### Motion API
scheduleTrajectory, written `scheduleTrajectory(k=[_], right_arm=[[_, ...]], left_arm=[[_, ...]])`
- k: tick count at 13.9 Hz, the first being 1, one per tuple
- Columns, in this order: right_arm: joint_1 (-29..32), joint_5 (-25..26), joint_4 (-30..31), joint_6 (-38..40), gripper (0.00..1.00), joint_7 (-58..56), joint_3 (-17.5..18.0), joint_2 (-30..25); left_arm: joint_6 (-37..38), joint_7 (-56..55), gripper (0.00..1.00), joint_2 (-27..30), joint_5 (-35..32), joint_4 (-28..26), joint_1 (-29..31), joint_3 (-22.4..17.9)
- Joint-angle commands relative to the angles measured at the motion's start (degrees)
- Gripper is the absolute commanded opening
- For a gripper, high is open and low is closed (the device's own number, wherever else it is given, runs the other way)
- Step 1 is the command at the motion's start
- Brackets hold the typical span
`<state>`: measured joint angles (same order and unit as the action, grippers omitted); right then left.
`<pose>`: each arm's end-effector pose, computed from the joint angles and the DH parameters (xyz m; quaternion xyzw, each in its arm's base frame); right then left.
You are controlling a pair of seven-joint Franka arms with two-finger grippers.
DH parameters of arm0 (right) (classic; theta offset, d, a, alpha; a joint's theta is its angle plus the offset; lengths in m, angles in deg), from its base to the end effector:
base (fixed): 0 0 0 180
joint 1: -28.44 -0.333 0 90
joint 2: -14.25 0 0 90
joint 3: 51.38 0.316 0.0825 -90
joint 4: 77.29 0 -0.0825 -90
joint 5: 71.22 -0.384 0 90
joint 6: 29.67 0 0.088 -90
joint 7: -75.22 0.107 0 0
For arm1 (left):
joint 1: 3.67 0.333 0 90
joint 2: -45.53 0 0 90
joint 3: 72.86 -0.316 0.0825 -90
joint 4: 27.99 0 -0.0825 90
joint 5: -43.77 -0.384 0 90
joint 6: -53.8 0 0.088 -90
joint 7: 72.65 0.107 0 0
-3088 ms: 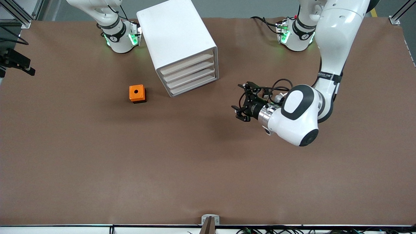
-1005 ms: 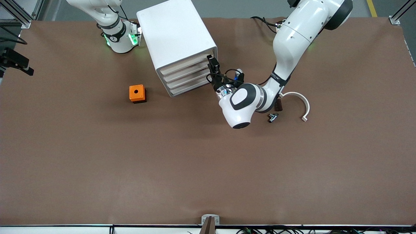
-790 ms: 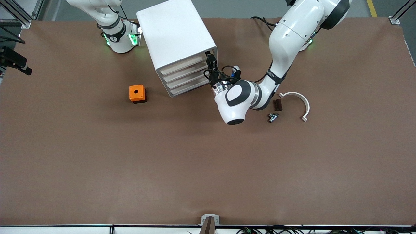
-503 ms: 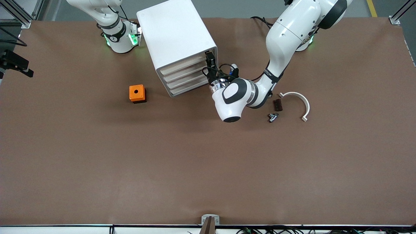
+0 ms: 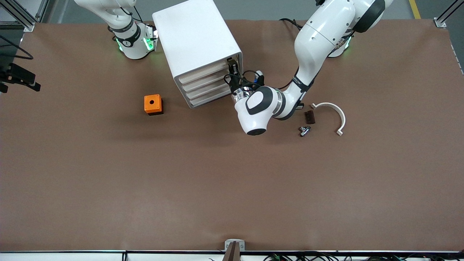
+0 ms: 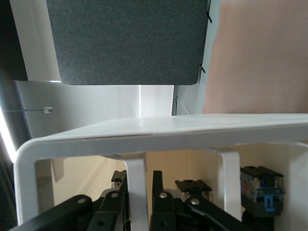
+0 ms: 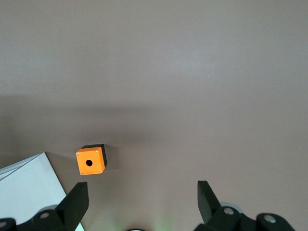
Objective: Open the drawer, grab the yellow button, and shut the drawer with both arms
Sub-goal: 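Pull the drawer open with the left gripper while the right gripper approaches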
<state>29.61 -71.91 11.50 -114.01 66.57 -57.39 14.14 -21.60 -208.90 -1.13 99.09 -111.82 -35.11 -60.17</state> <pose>0.5394 -0.0666 0.6271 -0.9992 -0.0132 0.0367 0.0113 0.4043 -0.4995 0.2369 -0.4502 -0.6025 0.5272 0.3955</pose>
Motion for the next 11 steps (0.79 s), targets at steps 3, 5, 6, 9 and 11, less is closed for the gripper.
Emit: scheduleTrajectory(k=[3, 5, 6, 9, 11], right_arm=[[1.4, 0.2, -1.3, -0.4, 1.00, -0.9, 0.7, 4.1], [1.7, 0.1, -1.4, -0.6, 1.00, -1.0, 0.7, 6.0], [1.7, 0.2, -1.4, -1.2, 1.00, -1.0, 0.7, 6.0], [2.0, 0.2, -1.3, -1.6, 1.00, -0.9, 0.7, 7.3], [2.2, 0.2, -1.3, -1.6, 1.00, -0.2, 0.7, 7.8]], left_arm=[[-2.0, 0.0, 0.08, 0.1, 0.3, 0.3, -0.1, 0.1], [-2.1, 0.0, 0.08, 0.1, 0.4, 0.3, 0.2, 0.1], [-2.1, 0.0, 0.07, 0.2, 0.4, 0.2, 0.3, 0.1], [-2.0, 0.9, 0.07, 0.4, 1.0, 0.3, 1.3, 0.1], [-2.1, 1.2, 0.08, 0.6, 1.3, 0.3, 2.4, 0.1]])
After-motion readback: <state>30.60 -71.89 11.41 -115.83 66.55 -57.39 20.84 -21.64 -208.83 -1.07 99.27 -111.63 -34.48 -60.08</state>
